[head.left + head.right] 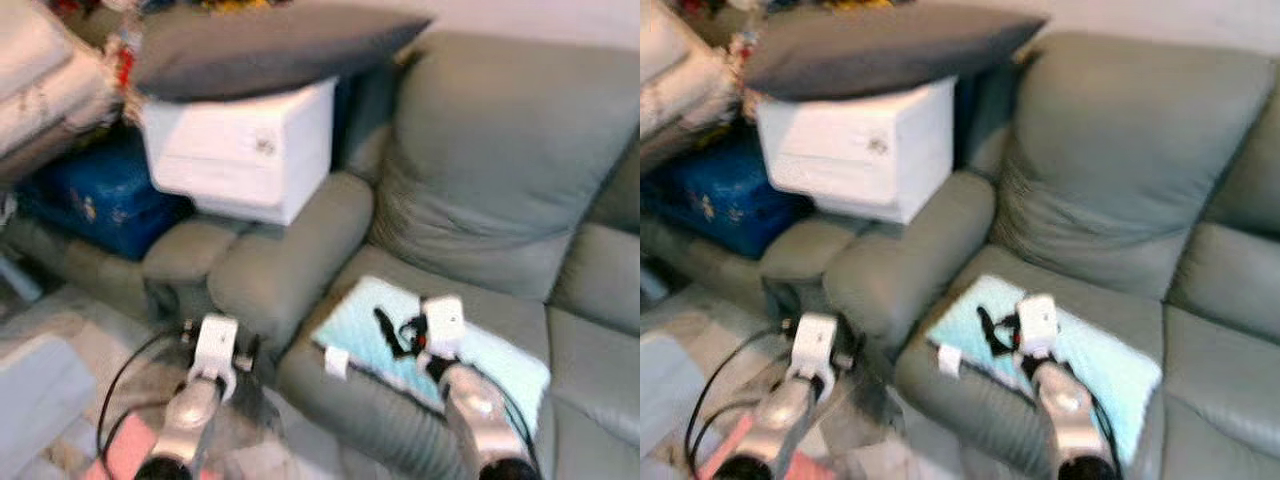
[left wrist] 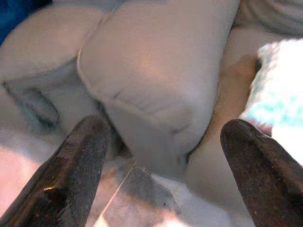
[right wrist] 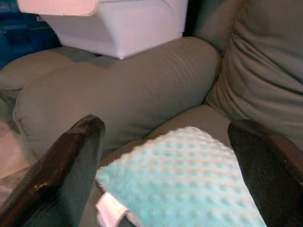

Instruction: Move the pillow to the sofa

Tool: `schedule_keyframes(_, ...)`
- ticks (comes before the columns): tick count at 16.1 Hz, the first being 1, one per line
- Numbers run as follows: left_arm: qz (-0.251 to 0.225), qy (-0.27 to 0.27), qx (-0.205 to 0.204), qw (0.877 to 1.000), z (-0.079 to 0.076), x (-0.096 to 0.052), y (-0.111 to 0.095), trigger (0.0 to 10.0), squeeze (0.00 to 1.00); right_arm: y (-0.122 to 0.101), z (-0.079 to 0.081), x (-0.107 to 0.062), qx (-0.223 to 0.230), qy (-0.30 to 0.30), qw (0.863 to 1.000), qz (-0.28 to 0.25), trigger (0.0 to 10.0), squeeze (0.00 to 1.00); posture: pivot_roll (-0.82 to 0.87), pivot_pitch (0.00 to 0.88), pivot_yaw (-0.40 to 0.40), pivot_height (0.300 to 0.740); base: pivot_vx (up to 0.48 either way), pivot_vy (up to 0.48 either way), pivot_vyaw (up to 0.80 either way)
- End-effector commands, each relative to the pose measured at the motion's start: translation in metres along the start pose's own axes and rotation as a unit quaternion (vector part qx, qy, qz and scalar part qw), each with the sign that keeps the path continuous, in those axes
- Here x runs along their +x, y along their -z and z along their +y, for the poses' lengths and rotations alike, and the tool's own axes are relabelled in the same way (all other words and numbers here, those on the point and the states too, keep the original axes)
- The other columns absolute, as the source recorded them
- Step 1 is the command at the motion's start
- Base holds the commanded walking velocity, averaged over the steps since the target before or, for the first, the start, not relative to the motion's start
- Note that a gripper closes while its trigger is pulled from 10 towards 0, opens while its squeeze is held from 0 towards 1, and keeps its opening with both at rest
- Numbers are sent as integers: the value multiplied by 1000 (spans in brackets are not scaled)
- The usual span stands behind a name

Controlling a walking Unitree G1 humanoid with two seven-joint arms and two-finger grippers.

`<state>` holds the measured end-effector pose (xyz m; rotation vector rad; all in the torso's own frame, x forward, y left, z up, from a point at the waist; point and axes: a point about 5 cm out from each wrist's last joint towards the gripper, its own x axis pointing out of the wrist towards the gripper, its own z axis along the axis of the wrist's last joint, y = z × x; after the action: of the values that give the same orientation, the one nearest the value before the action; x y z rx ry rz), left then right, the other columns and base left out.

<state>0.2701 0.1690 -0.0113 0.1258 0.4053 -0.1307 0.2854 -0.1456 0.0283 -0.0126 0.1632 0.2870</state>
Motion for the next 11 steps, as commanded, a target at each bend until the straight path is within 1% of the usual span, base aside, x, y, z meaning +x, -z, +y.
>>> schedule_keyframes(1,8,8,2,1000,0,2,0,10000,0,-5,-1,2,-4,2,1000,-6,10000,0,-127,0,53,740,0,0,800)
schedule_keyframes(6,13,7,3,1000,2,2,0,10000,0,-5,-1,4,-5,2,1000,-5,10000,0,-120,0,54,740,0,0,800)
schedule_keyframes(11,19,-2,-1,1000,5,0,5,10000,0,-6,-1,6,-8,-1,1000,-6,10000,0,-115,0,52,740,0,0,800)
